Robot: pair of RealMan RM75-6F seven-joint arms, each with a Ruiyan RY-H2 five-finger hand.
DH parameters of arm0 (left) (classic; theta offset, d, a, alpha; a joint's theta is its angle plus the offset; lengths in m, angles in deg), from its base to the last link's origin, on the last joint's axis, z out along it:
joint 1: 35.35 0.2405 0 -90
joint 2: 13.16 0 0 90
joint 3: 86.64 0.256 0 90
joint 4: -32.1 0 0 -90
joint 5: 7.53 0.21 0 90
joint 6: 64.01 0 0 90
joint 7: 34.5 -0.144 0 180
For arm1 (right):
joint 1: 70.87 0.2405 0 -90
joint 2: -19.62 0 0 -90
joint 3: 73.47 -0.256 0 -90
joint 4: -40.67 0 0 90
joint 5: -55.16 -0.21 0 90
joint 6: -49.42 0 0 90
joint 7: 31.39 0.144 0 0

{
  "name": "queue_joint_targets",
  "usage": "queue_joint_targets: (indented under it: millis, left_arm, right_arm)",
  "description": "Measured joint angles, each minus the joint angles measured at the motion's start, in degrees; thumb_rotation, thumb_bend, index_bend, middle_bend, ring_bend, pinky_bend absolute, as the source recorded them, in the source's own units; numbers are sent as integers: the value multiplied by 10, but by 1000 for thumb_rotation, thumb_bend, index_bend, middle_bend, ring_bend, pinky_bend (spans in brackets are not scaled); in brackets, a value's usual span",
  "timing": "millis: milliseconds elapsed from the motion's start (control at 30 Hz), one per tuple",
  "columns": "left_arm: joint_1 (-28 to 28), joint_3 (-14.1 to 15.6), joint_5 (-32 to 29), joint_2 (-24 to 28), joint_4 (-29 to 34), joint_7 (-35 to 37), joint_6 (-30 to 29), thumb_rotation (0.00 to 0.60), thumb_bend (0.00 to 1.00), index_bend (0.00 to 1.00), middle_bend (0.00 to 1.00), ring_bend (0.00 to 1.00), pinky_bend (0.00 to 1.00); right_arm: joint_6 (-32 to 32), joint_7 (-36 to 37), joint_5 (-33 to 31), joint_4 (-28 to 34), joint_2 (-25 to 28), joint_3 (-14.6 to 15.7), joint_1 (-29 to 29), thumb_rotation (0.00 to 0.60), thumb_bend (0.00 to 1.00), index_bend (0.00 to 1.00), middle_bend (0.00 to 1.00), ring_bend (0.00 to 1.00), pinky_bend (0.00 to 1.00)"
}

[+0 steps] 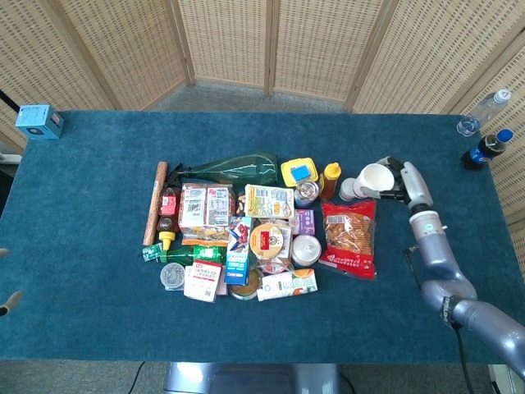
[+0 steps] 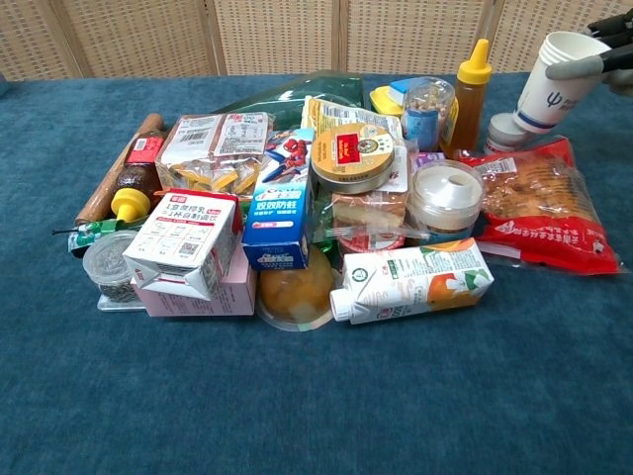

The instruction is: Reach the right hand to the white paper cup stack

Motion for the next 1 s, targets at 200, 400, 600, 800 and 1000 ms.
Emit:
queue_joint_targets:
  millis: [200,400,600,800,1000]
  left_arm:
    - [-7,-1,6,-3,0,-2,7,600,0,271,284,215,0]
    - [-10,0,11,-5,0,-2,9,600,0,270,285,215,0]
    - [-13,1,16,-9,-4,1,11,600,0,270,285,216,0]
    - [-12,2,21,-10,-7,4,7,600,0,269,284,215,0]
    - [-12,3,24,-13,-8,5,5,600,0,269,284,215,0]
  right_arm:
    - [59,9,4,56,38,-6,-43,600,35,550,821,989,930]
    - [116,11,9,139,98,-17,-85,600,34,548,819,987,930]
    - [160,1,13,230,158,-27,-124,600,34,546,818,987,928]
    - [200,-11,25,299,199,-32,-154,600,33,546,818,987,928]
    - [211,-13,37,318,216,-30,-166,600,33,546,817,988,927]
